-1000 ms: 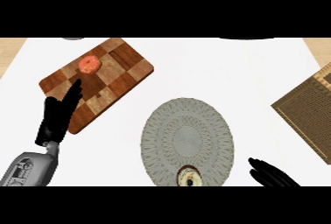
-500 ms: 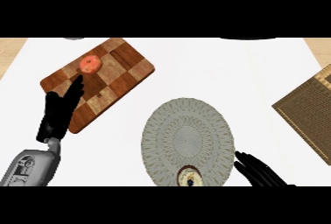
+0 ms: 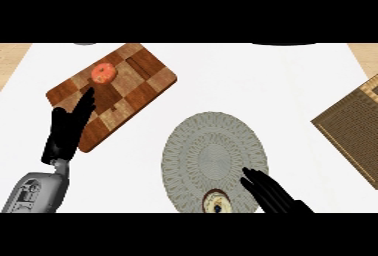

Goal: Pick the cupcake from the placemat and place it in the basket

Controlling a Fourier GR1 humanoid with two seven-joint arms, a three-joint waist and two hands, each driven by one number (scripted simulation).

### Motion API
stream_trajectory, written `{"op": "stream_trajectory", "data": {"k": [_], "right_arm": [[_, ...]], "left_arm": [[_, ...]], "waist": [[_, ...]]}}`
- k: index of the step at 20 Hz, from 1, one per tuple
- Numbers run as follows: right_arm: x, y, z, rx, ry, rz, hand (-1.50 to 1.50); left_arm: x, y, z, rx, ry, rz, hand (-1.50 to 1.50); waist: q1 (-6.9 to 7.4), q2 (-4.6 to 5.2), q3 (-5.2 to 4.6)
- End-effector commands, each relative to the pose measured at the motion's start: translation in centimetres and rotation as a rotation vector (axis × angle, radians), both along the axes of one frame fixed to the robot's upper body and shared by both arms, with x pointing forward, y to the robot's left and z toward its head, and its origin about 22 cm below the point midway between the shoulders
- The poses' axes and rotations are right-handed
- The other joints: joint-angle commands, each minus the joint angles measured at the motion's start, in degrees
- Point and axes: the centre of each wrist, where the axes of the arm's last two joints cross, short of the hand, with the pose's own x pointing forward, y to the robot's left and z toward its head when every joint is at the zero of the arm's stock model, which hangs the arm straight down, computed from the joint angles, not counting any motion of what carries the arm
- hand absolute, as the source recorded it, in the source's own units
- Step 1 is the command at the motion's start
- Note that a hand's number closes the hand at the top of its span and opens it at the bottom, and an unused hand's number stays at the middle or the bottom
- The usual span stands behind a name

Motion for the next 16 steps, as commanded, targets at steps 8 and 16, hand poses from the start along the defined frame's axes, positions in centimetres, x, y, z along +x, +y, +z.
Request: {"op": "stream_trajectory", "data": {"k": [8, 16], "right_arm": [[2.2, 4.0, -3.7, -0.005, 0.003, 0.009, -1.50], [3.5, 5.1, -1.8, -0.032, 0.014, 0.017, -1.50]], "left_arm": [[-0.4, -1.0, 2.6, -0.003, -0.006, -0.010, 0.00], [0.9, -0.1, -1.3, -0.003, 0.000, -0.007, 0.00]], "waist": [[0.39, -0.07, 0.02], [-0.02, 0.04, -0.02]]}}
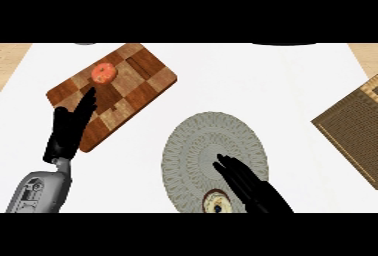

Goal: Pick the cupcake from the placemat and place it in the basket

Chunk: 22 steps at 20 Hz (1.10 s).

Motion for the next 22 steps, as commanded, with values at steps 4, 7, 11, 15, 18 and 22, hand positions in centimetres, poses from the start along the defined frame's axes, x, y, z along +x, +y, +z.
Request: {"op": "stream_trajectory", "data": {"k": [4, 7, 11, 15, 18, 22], "right_arm": [[-0.2, -0.2, -0.4, -0.038, 0.052, 0.011, -1.50], [0.5, 1.8, -1.9, -0.047, 0.076, 0.024, -1.50], [-0.1, 0.4, -4.7, -0.040, 0.065, 0.005, -1.50], [0.0, 1.1, -3.0, -0.023, 0.065, 0.001, -1.50], [-0.2, 3.1, -4.1, -0.027, 0.060, 0.011, -1.50], [0.6, 3.9, -3.8, -0.089, -0.030, 0.041, 1.50]], "left_arm": [[-0.6, 0.7, 0.3, -0.010, -0.001, 0.017, 0.00], [0.3, 0.7, 1.5, 0.010, 0.008, 0.015, 0.00], [-0.8, 0.1, -0.8, -0.009, -0.003, 0.000, 0.00], [-0.7, 0.1, 1.1, 0.001, 0.010, 0.010, 0.00], [-0.9, -0.2, -0.2, 0.012, 0.010, 0.009, 0.00], [-0.4, 0.1, -0.7, -0.010, 0.009, 0.008, 0.00]], "waist": [[0.03, -0.04, -0.01], [0.06, -0.02, 0.00], [0.05, -0.01, 0.00], [0.04, -0.03, 0.00], [0.05, -0.02, 0.00], [-0.01, 0.00, -0.01]]}}
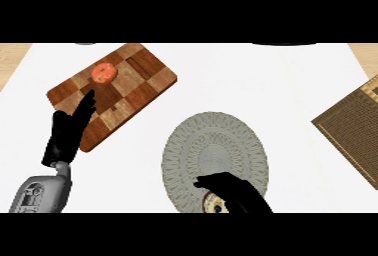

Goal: Pick the cupcake from the placemat and place it in the basket

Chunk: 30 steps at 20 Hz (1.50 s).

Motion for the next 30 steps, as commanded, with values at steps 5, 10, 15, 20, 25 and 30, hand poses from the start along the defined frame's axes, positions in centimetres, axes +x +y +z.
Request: {"op": "stream_trajectory", "data": {"k": [5, 10, 15, 20, 25, 30], "right_arm": [[0.9, 1.5, -0.3, -0.089, -0.155, 0.027, 1.50], [0.3, 1.9, -1.0, -0.119, -0.246, 0.001, 1.50], [0.6, -6.0, -1.9, -0.595, -0.164, 0.064, 1.50], [-2.4, -7.5, 1.1, -0.714, -0.280, 0.123, 1.50], [-3.7, -7.2, 7.3, -0.369, -0.176, 0.046, 1.50], [-6.5, -7.6, 13.0, -0.070, -0.202, 0.014, 1.50]], "left_arm": [[1.1, -1.4, -0.2, 0.002, -0.004, 0.015, 0.00], [-0.3, 0.3, 1.8, -0.002, 0.009, 0.005, 0.00], [0.1, 0.8, 0.0, -0.003, 0.012, 0.012, 0.00], [0.2, 0.4, 0.1, 0.001, 0.000, 0.030, 0.00], [-0.2, -1.1, 0.6, -0.009, -0.002, 0.011, 0.00], [-0.8, 0.6, -0.2, 0.007, -0.002, 0.007, 0.00]], "waist": [[-0.09, 0.01, 0.00], [0.10, -0.05, 0.01], [-0.39, -0.09, -0.15], [-0.97, -0.25, -0.07], [-0.69, -0.20, -0.03], [-0.94, -0.23, -0.06]]}}
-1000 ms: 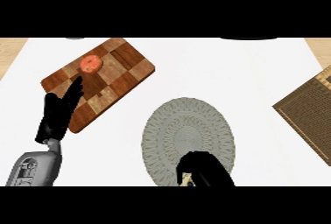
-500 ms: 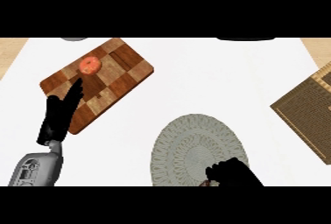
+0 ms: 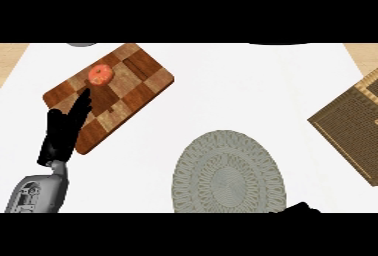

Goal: Pick the cupcake from the placemat and place it in the basket

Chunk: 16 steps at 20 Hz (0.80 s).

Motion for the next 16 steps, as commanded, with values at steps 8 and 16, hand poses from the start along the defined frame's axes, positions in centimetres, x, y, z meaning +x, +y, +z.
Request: {"op": "stream_trajectory", "data": {"k": [8, 16], "right_arm": [[-3.8, -0.9, 9.0, 0.378, -0.129, -0.079, 1.50], [-1.5, -1.0, 10.4, 0.414, -0.184, -0.174, 1.50]], "left_arm": [[0.4, -1.3, 0.9, 0.004, 0.003, -0.004, 0.00], [0.4, 0.7, 0.9, 0.004, -0.007, 0.001, 0.00]], "waist": [[-0.40, -0.05, -0.09], [0.25, 0.12, -0.24]]}}
